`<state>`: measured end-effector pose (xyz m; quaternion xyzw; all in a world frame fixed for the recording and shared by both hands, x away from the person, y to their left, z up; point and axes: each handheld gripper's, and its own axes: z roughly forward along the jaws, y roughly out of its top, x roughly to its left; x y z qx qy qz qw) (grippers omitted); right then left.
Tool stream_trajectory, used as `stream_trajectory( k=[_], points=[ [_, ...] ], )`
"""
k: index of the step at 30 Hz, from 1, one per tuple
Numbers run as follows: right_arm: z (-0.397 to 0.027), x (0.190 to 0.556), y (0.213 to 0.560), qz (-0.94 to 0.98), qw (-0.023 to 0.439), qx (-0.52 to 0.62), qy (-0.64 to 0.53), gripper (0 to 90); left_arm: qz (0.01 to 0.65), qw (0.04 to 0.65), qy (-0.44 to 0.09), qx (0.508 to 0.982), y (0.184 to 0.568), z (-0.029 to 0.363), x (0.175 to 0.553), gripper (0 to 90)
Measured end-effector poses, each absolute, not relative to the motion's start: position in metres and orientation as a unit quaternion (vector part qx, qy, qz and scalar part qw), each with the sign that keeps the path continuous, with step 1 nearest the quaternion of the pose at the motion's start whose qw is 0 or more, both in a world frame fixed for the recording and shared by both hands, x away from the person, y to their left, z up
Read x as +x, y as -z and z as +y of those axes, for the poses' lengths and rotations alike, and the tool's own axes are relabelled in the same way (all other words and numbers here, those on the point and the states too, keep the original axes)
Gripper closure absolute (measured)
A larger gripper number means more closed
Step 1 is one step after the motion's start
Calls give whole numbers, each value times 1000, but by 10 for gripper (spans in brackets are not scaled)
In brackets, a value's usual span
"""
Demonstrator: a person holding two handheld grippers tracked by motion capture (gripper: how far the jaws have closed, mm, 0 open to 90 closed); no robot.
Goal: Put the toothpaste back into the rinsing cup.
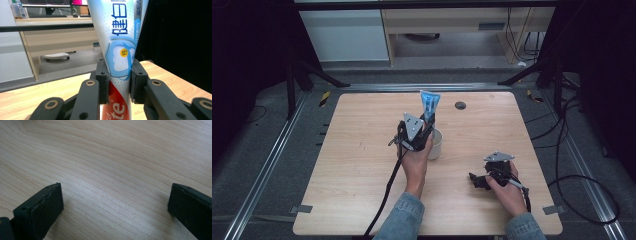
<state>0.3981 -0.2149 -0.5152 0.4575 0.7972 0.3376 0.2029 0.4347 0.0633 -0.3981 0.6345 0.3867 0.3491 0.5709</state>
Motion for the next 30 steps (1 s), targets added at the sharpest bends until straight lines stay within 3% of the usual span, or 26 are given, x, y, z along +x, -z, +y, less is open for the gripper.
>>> stream_trajectory(
  k=[30],
  points=[
    [-214,397,514,795,194,464,-339,4,394,553,-335,653,424,60,437,726]
  ],
)
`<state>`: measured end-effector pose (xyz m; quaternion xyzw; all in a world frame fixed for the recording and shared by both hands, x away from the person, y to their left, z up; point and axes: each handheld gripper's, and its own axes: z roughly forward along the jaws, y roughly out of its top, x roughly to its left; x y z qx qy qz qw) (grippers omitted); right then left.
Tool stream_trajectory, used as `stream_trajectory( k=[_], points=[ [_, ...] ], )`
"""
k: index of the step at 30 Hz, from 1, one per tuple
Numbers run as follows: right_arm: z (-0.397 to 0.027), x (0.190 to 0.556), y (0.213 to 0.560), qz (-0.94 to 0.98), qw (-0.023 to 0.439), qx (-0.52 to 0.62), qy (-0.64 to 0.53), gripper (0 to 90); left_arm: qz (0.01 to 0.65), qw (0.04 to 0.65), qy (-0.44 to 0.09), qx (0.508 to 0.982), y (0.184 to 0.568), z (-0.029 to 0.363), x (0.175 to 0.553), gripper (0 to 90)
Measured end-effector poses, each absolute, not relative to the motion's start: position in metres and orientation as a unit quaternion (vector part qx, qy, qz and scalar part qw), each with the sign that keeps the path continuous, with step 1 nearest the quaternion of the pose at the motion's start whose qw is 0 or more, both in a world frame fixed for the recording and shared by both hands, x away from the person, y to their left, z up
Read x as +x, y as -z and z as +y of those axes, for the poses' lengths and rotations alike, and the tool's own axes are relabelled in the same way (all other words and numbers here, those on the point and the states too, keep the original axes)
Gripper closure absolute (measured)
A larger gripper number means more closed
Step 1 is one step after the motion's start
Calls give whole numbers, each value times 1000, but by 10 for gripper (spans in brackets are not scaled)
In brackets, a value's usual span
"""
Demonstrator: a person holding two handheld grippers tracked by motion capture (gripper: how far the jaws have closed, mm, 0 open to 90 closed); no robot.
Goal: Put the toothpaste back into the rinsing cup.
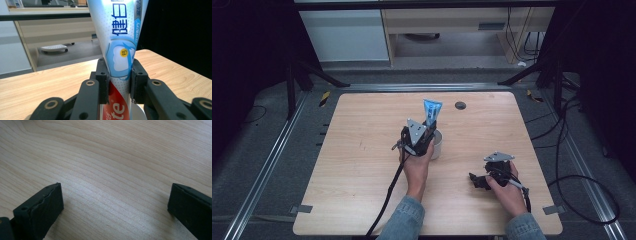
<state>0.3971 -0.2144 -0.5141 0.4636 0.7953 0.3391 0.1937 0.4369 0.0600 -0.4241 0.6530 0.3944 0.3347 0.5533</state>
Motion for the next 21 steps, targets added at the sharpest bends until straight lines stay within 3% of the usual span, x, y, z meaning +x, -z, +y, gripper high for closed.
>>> stream_trajectory(
  k=[21],
  points=[
    [-214,397,514,795,194,464,-339,4,413,534,-311,669,434,61,441,725]
  ],
)
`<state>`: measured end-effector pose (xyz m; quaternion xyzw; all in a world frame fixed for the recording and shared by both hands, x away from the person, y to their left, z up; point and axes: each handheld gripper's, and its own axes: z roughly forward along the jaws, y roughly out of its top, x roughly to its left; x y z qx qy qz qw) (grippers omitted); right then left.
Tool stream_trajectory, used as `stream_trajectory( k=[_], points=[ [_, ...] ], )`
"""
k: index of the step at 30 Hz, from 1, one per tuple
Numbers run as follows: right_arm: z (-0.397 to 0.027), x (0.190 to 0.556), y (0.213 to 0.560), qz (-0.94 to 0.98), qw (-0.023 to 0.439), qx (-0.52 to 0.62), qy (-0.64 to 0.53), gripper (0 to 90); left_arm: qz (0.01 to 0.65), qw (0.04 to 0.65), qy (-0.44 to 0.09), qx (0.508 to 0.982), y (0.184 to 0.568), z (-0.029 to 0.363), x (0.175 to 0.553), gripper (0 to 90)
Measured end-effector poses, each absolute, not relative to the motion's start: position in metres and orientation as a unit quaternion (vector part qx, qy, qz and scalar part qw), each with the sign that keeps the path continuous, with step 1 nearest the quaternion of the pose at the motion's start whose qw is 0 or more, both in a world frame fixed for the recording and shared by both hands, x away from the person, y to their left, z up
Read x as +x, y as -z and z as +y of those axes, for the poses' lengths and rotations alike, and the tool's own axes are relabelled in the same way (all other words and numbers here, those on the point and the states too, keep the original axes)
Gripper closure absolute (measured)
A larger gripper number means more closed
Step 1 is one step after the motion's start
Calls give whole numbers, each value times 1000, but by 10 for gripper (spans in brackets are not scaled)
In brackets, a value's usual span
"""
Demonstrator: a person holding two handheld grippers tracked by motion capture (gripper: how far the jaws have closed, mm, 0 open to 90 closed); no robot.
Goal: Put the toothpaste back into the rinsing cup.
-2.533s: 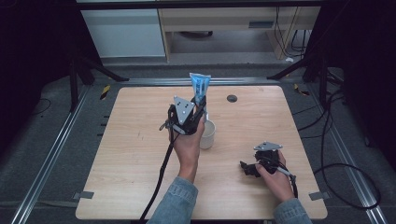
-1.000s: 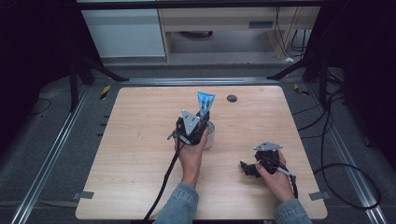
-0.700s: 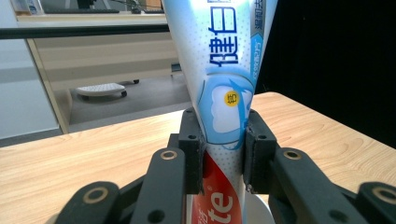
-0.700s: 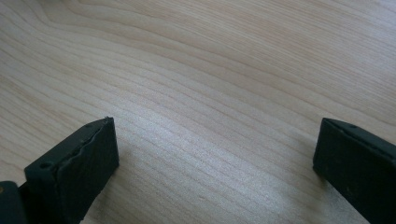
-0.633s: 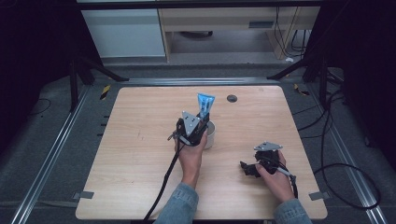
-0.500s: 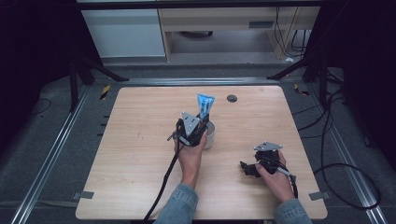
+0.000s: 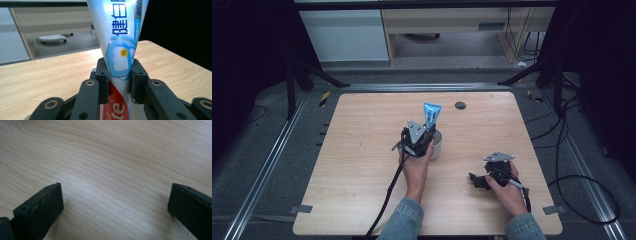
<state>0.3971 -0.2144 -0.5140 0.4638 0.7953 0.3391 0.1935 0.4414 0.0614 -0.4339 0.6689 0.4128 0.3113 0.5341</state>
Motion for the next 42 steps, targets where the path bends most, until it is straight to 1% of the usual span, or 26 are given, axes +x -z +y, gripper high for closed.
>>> stream_trajectory(
  k=[9,21,42],
  points=[
    [-214,397,514,795,193,464,-339,4,421,518,-301,681,438,60,445,724],
    [-214,397,514,795,193,464,-339,4,424,500,-301,692,444,55,446,722],
    [-214,397,514,795,194,463,-339,4,431,491,-299,695,447,54,447,719]
  ],
)
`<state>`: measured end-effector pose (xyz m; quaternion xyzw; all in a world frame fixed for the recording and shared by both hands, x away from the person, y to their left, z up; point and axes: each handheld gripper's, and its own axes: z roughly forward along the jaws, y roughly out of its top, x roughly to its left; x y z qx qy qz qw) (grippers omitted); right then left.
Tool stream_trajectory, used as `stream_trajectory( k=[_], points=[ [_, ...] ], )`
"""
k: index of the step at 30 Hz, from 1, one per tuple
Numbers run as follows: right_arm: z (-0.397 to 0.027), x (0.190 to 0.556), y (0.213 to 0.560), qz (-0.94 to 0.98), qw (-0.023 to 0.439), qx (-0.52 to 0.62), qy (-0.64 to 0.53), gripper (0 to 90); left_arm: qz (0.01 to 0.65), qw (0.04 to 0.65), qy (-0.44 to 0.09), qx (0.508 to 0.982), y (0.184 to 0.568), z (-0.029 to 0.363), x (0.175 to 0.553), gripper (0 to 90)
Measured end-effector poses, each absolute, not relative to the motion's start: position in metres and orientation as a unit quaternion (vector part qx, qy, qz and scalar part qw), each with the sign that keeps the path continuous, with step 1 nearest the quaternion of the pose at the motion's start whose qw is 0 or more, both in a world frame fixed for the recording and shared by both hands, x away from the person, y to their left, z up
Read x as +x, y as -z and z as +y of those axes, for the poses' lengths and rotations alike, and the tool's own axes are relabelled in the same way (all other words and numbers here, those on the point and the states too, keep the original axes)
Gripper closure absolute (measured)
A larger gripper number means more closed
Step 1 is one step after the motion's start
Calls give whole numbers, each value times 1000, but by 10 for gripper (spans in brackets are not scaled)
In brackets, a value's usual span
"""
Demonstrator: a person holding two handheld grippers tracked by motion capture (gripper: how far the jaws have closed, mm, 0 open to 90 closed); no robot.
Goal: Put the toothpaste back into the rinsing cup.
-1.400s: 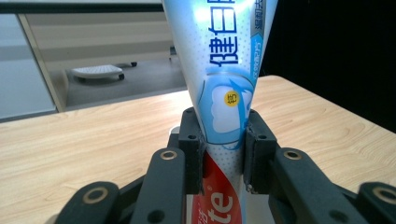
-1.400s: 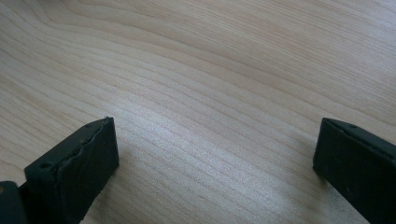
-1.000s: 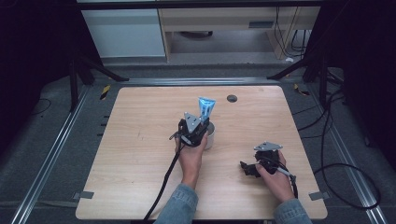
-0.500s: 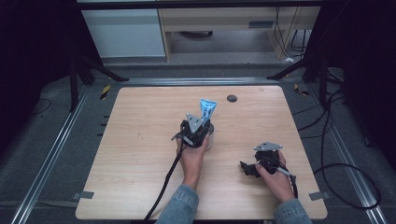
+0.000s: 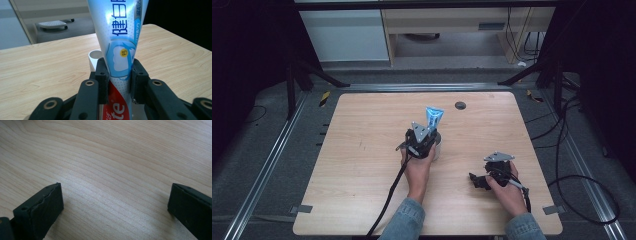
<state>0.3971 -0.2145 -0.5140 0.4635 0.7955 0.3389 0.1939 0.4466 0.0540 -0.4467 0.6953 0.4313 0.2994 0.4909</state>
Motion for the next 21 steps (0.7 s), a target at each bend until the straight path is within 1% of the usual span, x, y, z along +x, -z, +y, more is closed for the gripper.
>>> stream_trajectory(
  k=[21],
  points=[
    [-214,397,514,795,193,464,-339,4,439,492,-295,692,447,55,448,702]
  ],
)
